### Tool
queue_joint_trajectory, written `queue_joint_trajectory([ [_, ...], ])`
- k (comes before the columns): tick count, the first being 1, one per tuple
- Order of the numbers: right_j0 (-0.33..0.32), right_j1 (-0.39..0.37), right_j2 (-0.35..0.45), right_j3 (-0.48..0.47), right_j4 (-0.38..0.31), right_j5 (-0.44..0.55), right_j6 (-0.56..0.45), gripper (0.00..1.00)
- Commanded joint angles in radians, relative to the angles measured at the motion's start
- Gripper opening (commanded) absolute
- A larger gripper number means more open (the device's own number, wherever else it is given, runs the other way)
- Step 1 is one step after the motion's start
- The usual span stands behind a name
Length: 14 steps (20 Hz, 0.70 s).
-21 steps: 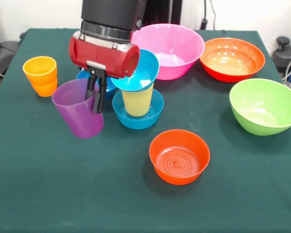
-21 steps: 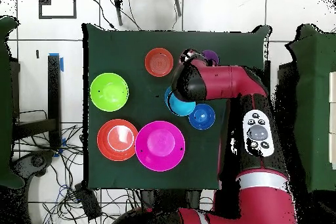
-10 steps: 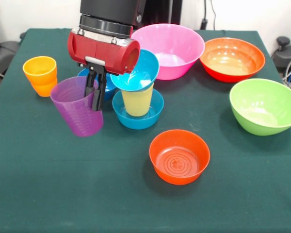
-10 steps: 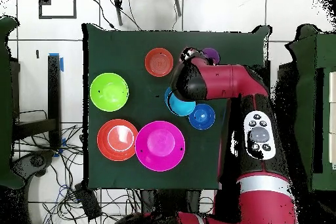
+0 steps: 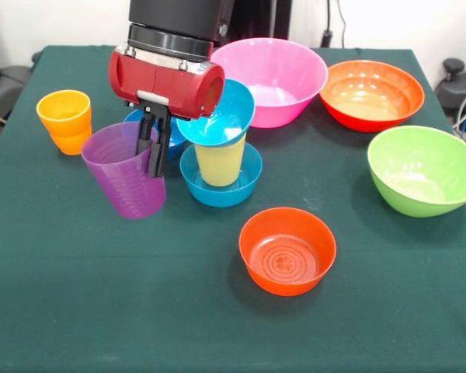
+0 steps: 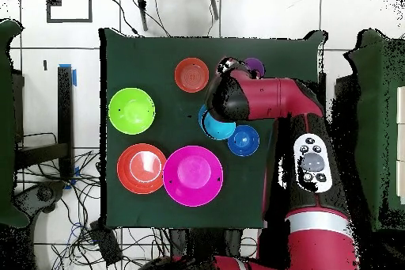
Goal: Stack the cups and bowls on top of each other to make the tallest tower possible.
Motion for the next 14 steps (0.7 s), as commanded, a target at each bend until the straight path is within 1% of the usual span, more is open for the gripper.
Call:
queue_joint_trajectory([
  [1,0.023,-0.001,0.040,0.066,-0.002,0.140,-0.066,0.00],
  [4,0.020,-0.021,0.048,0.075,0.012,0.170,-0.077,0.00],
  [10,0.010,-0.087,0.065,0.111,0.044,0.236,-0.102,0.00],
  [14,0.021,-0.121,0.064,0.138,0.052,0.251,-0.084,0.00],
])
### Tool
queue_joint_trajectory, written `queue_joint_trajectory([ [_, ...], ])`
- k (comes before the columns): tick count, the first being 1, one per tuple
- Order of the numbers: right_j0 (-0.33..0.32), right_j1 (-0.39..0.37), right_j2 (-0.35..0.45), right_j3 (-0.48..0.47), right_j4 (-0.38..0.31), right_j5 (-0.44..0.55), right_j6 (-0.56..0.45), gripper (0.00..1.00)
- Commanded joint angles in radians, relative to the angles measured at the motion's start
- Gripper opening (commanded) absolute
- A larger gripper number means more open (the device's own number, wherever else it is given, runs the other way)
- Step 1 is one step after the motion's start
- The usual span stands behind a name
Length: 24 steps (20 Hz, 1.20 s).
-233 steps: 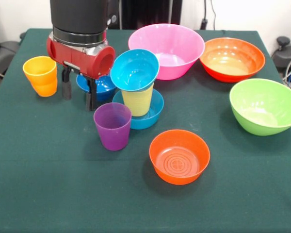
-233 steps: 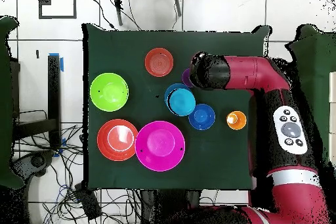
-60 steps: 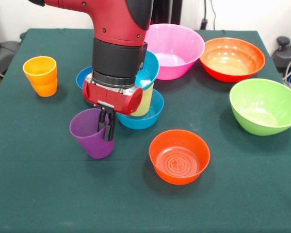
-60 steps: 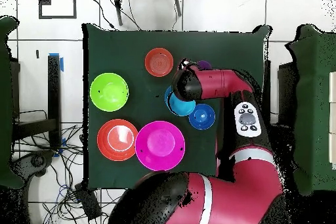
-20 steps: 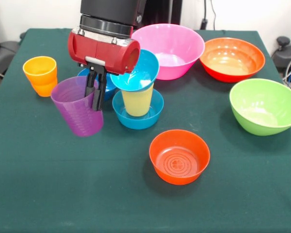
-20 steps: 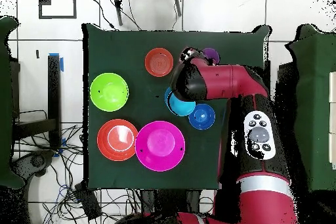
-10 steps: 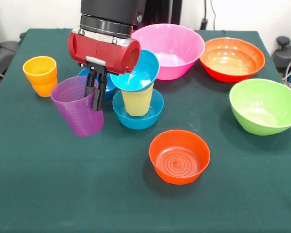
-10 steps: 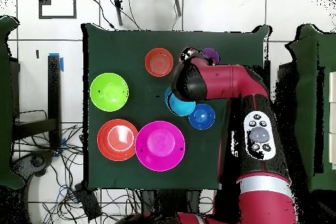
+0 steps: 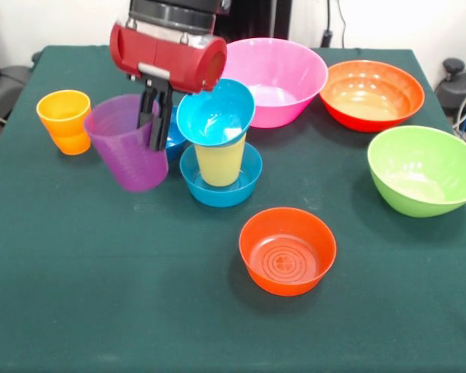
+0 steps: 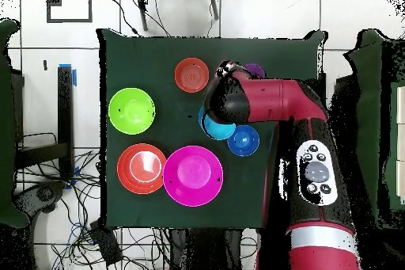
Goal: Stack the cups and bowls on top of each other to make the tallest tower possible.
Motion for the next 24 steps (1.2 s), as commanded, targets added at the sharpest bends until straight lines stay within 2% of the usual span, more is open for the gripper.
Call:
queue_joint_trajectory([
  [1,0.022,-0.061,0.064,0.105,0.031,0.154,-0.079,0.00],
  [5,0.033,-0.064,0.054,0.121,0.018,0.122,-0.053,0.00],
  [10,0.037,-0.072,0.052,0.125,0.020,0.126,-0.048,0.00],
  [24,0.050,-0.042,0.044,0.130,0.014,0.094,-0.017,0.00],
])
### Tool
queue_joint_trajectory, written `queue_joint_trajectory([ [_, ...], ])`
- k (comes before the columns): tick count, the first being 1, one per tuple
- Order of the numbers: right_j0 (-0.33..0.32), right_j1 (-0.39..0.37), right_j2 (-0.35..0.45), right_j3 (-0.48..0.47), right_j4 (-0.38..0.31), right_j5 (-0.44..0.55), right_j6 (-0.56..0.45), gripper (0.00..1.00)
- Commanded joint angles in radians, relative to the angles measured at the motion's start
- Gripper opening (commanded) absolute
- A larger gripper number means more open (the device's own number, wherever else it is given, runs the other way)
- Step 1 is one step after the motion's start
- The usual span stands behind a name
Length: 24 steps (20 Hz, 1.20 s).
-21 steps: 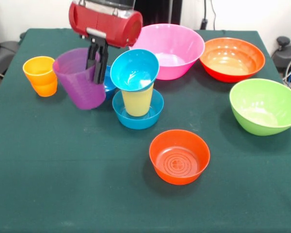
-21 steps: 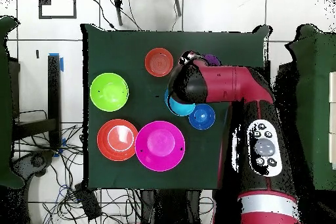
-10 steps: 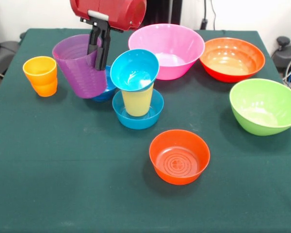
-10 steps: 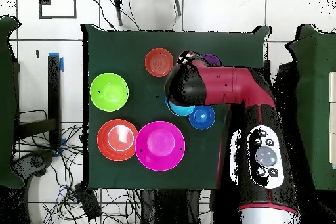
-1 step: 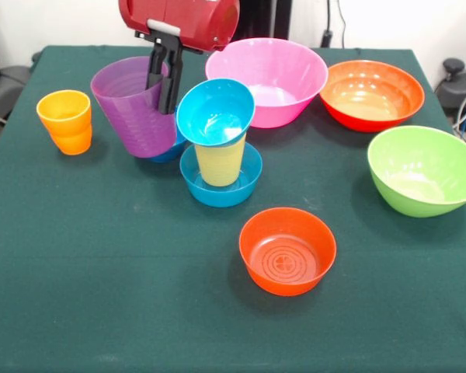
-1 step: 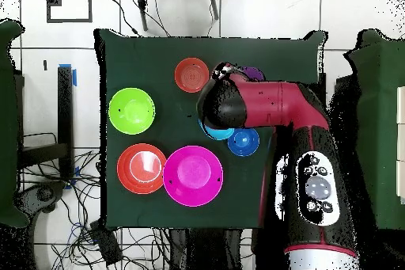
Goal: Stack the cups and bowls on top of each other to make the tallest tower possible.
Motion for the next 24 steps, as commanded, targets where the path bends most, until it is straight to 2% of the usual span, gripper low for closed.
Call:
queue_joint_trajectory([
  [1,0.038,0.038,0.044,0.082,-0.003,0.040,-0.012,0.00],
  [19,0.041,0.043,0.045,0.092,-0.012,0.005,-0.008,0.00],
  [24,0.030,0.027,0.057,0.101,0.007,0.042,-0.024,0.00],
])
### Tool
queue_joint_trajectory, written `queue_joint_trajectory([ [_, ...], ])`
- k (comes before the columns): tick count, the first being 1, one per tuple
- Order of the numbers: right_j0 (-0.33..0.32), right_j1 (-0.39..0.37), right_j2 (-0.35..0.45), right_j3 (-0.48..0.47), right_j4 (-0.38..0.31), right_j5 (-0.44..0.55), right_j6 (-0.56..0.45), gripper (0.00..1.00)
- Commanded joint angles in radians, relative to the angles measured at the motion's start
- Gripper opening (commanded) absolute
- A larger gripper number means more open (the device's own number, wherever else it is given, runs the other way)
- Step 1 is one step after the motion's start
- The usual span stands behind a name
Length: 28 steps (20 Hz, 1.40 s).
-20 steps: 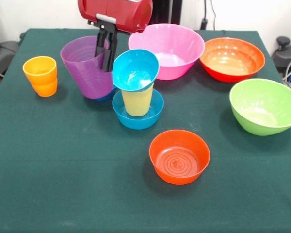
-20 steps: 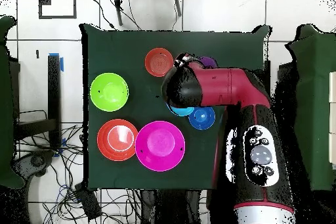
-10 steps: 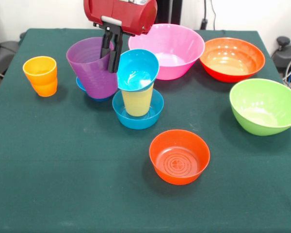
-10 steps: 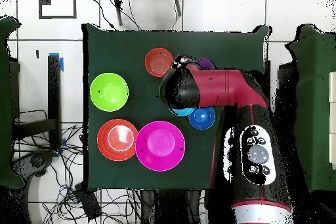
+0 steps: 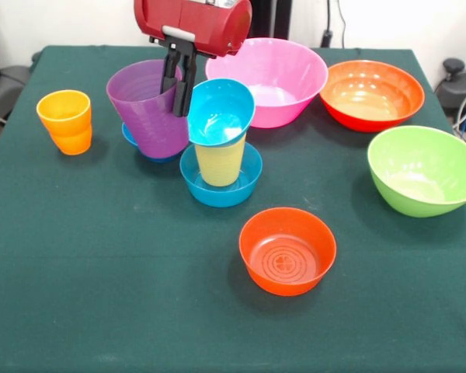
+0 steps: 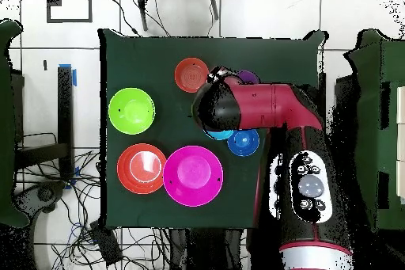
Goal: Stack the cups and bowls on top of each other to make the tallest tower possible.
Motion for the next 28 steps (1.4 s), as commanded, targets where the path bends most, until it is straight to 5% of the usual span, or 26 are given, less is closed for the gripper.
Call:
queue_joint_trajectory([
  [1,0.020,0.020,0.058,0.088,0.013,0.050,-0.024,0.00],
  [28,0.054,-0.029,0.043,0.121,0.079,0.102,-0.016,0.00],
])
